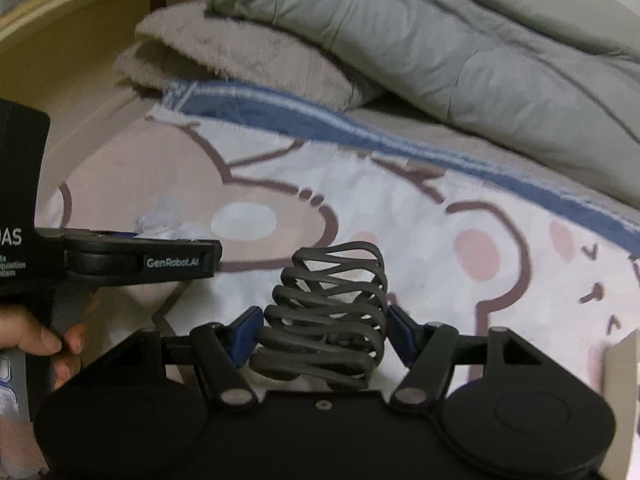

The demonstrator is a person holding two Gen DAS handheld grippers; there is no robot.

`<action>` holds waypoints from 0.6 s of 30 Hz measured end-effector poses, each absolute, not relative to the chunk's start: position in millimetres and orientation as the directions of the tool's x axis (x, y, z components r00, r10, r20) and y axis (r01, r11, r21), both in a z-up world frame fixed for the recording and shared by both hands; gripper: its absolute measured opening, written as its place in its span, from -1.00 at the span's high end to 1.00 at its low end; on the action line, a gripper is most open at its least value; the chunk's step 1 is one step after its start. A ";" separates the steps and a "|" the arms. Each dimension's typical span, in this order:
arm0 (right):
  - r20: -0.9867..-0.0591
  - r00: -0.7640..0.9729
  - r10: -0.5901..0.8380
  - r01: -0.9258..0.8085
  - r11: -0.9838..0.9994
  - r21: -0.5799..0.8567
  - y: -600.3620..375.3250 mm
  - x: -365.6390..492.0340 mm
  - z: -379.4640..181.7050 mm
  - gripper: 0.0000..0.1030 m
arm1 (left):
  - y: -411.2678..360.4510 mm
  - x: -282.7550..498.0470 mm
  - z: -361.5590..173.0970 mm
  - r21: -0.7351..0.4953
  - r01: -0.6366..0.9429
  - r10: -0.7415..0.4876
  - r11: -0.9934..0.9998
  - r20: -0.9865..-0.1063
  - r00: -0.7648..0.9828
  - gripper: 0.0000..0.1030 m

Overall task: Organize objects
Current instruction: 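Lift and carry the spring and cloth over the white tray with both tools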

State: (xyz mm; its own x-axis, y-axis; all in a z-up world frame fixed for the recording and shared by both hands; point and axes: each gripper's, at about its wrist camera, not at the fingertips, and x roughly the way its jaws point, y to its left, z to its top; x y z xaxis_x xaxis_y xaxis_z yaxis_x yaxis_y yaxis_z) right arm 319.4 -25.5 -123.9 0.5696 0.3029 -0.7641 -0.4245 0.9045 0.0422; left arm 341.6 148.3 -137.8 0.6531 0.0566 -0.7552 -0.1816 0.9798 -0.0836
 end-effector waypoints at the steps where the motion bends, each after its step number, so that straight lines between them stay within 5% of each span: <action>1: -0.758 0.576 0.306 -0.421 0.906 0.046 -28.0 317.3 -119.4 -0.32 | 147.2 338.7 -131.3 -0.088 -0.176 0.052 0.980 -0.748 0.661 -0.30; 18: -0.635 0.691 0.344 -0.404 0.913 0.055 -79.3 264.6 -37.9 -0.32 | 103.1 263.1 -36.9 -0.100 -0.103 0.009 0.990 -0.674 0.739 -0.30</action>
State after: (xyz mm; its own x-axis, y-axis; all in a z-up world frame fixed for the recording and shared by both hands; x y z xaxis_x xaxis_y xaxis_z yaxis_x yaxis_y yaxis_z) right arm 264.6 -79.3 -37.9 0.6915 0.3444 -0.6351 -0.4039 0.9131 0.0554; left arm 263.1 103.1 -36.9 0.7388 0.0087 -0.6739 -0.1031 0.9896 -0.1002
